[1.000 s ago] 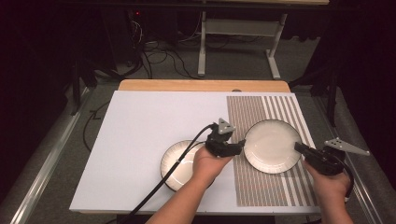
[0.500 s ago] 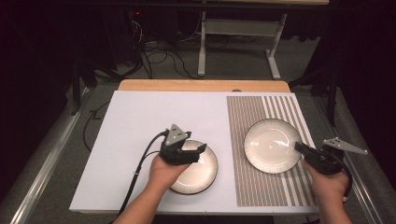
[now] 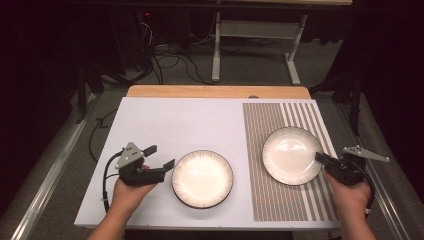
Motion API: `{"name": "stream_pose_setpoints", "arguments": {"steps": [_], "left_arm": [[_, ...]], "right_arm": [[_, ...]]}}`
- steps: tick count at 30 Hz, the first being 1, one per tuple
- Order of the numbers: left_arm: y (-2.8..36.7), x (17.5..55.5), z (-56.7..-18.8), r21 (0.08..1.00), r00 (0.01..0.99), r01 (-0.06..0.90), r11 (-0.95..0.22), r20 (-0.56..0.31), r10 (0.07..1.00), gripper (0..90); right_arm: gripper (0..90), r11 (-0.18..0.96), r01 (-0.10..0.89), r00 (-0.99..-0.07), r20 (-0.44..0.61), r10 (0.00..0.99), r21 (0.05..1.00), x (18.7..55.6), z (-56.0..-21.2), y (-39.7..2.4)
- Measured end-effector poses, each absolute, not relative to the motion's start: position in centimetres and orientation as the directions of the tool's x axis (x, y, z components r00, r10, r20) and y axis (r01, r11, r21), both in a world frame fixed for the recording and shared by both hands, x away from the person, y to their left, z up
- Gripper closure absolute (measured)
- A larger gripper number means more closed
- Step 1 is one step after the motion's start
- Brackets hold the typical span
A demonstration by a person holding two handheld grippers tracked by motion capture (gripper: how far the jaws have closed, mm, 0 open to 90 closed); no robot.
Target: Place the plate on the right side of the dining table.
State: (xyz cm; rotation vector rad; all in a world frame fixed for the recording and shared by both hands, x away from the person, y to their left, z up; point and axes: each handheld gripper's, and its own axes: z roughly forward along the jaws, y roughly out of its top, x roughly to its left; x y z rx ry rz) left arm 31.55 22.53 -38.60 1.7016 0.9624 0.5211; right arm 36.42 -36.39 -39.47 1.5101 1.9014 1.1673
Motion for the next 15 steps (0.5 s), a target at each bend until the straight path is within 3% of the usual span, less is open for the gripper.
{"name": "stream_pose_setpoints", "arguments": {"steps": [5, 9, 15], "left_arm": [[24.0, 30.7, -38.6, 0.937, 0.538, 0.324, -0.127, -0.072, 0.840, 13.5], [24.3, 30.5, -38.6, 0.940, 0.465, 0.321, -0.118, -0.048, 0.884, 0.2], [23.8, 30.3, -38.5, 0.941, 0.460, 0.317, -0.118, -0.043, 0.887, 0.0]], "right_arm": [[84.3, 0.033, 0.583, -0.298, 0.176, 0.938, 0.812, 36.9, -39.8, -36.6], [84.0, 0.031, 0.589, -0.297, 0.181, 0.937, 0.808, 37.2, -39.9, -36.7], [83.5, 0.019, 0.603, -0.290, 0.197, 0.937, 0.798, 37.6, -40.2, -36.9]]}}
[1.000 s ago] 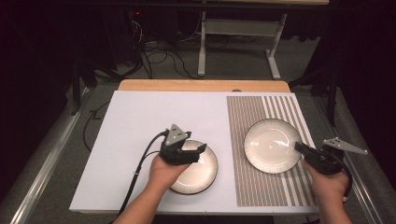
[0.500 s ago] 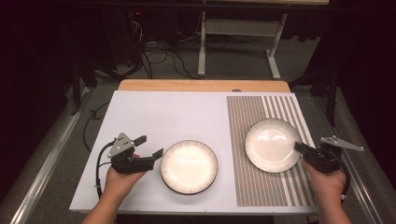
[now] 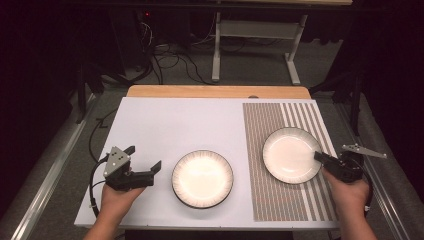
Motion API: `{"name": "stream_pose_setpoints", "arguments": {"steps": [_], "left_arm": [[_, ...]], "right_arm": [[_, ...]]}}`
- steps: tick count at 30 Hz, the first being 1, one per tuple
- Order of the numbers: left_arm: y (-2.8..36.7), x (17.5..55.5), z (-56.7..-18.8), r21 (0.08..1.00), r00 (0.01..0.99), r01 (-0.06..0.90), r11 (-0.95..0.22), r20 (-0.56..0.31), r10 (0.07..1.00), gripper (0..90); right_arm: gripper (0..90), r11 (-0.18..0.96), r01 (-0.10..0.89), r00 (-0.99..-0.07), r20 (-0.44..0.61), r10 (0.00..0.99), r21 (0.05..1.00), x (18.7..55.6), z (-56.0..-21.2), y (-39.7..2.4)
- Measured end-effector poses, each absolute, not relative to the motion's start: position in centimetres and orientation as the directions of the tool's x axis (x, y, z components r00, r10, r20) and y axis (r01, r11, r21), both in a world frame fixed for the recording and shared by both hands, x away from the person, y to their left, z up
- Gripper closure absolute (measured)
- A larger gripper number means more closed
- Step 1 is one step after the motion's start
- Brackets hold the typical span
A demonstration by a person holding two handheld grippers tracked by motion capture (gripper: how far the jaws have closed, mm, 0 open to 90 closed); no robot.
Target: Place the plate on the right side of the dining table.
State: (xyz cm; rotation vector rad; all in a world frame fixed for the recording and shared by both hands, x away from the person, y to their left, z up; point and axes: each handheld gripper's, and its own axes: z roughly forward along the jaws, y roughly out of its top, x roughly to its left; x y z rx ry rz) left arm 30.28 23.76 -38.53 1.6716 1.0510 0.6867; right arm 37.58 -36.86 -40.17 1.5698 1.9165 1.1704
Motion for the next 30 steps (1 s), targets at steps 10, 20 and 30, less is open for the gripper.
{"name": "stream_pose_setpoints", "arguments": {"steps": [10, 20, 30], "left_arm": [[23.4, 30.1, -38.4, 0.944, 0.472, 0.311, -0.112, -0.051, 0.880, 0.0], [23.5, 30.2, -38.5, 0.942, 0.473, 0.316, -0.111, -0.055, 0.879, 0.0], [23.4, 30.2, -38.6, 0.940, 0.476, 0.322, -0.113, -0.058, 0.877, 0.0]], "right_arm": [[83.1, 0.011, 0.632, -0.253, 0.192, 0.948, 0.775, 38.4, -40.9, -37.1], [83.2, 0.004, 0.647, -0.222, 0.183, 0.958, 0.763, 38.9, -41.4, -37.0], [82.4, 0.005, 0.644, -0.207, 0.169, 0.964, 0.765, 38.9, -41.8, -37.1]]}}
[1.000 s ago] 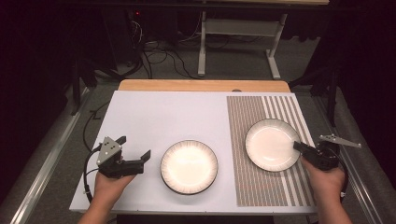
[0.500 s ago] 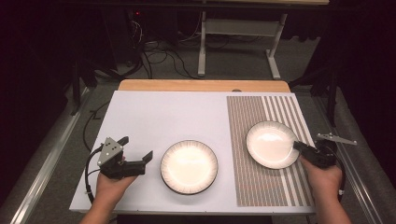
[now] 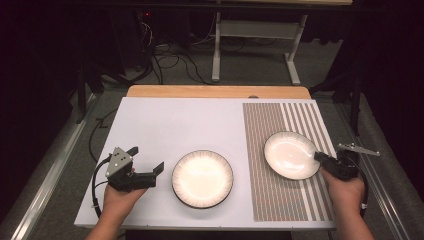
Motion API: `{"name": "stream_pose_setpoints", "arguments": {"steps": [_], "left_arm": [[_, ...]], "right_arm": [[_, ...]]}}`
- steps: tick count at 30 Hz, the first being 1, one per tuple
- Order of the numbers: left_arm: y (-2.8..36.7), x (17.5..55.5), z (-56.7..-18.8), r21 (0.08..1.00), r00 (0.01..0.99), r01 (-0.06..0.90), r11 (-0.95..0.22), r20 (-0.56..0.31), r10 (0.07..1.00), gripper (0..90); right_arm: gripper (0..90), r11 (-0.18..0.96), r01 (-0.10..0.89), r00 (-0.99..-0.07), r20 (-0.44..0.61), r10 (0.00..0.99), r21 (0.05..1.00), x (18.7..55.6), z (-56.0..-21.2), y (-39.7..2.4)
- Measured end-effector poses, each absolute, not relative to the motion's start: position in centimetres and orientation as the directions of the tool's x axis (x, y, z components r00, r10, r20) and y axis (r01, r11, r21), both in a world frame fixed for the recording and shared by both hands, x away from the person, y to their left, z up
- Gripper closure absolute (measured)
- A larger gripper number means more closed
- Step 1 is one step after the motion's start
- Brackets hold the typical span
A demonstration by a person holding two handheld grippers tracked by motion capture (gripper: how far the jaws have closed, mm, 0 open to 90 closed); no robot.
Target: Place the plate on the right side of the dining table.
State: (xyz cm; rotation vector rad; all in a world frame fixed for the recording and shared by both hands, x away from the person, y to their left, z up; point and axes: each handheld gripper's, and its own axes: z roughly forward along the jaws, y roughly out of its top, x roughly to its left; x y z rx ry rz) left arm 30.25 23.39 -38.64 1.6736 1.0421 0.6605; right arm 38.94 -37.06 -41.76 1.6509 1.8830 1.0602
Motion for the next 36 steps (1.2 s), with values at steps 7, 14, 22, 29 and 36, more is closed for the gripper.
{"name": "stream_pose_setpoints", "arguments": {"steps": [7, 14, 22, 29, 36], "left_arm": [[23.2, 30.2, -38.8, 0.938, 0.484, 0.323, -0.123, -0.052, 0.873, 0.1], [23.1, 30.1, -38.8, 0.938, 0.492, 0.323, -0.124, -0.055, 0.869, 0.1], [23.0, 29.9, -38.6, 0.941, 0.496, 0.315, -0.122, -0.054, 0.867, 0.1], [23.1, 29.7, -38.5, 0.944, 0.502, 0.308, -0.119, -0.055, 0.863, 0.1], [22.8, 29.4, -38.3, 0.945, 0.517, 0.301, -0.126, -0.051, 0.854, 0.1]], "right_arm": [[75.0, -0.004, 0.626, -0.216, 0.179, 0.960, 0.779, 38.7, -41.5, -37.5], [59.8, 0.044, 0.563, -0.262, 0.128, 0.957, 0.825, 37.9, -40.6, -36.9], [39.4, 0.104, 0.465, -0.316, 0.056, 0.947, 0.879, 36.8, -39.3, -35.7], [25.2, 0.161, 0.407, -0.414, 0.025, 0.910, 0.899, 35.9, -38.3, -33.5], [12.8, 0.191, 0.346, -0.514, 0.015, 0.857, 0.919, 34.5, -37.1, -29.7]]}}
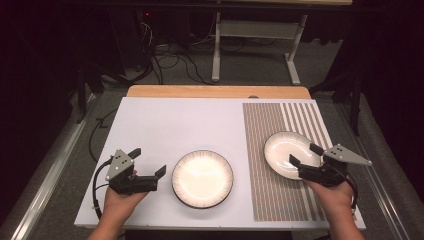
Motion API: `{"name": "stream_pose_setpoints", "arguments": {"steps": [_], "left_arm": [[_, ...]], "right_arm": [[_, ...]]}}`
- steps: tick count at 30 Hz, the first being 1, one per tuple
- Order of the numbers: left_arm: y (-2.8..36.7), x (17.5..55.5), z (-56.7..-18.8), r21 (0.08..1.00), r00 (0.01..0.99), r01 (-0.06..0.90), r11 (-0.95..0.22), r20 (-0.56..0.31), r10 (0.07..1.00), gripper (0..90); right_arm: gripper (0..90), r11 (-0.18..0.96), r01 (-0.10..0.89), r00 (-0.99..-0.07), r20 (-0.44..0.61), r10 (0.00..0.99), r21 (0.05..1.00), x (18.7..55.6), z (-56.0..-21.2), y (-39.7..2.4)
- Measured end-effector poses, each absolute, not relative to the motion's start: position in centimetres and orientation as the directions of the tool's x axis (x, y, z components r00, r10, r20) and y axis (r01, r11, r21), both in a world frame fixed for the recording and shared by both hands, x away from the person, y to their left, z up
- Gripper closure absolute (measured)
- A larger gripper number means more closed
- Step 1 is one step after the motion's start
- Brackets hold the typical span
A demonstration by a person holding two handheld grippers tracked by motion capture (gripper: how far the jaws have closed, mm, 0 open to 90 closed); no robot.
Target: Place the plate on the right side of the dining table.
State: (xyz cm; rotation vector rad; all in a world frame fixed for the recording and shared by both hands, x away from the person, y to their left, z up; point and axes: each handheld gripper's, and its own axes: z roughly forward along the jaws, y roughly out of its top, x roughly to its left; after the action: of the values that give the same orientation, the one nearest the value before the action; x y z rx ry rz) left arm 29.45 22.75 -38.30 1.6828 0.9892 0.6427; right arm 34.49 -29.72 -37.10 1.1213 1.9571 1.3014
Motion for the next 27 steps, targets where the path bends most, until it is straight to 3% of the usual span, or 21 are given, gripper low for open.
{"name": "stream_pose_setpoints", "arguments": {"steps": [4, 15, 27], "left_arm": [[22.5, 29.2, -38.2, 0.947, 0.521, 0.291, -0.137, -0.036, 0.853, 0.1], [21.9, 28.5, -38.1, 0.948, 0.548, 0.270, -0.171, -0.006, 0.837, 0.1], [21.3, 28.1, -38.2, 0.948, 0.550, 0.265, -0.177, 0.002, 0.835, 0.1]], "right_arm": [[0.9, 0.200, 0.330, -0.558, 0.020, 0.830, 0.922, 33.7, -36.7, -27.3], [0.8, 0.234, 0.247, -0.645, -0.020, 0.764, 0.940, 30.6, -36.4, -21.7], [1.1, 0.209, 0.246, -0.633, -0.006, 0.774, 0.946, 30.7, -36.8, -22.9]]}}
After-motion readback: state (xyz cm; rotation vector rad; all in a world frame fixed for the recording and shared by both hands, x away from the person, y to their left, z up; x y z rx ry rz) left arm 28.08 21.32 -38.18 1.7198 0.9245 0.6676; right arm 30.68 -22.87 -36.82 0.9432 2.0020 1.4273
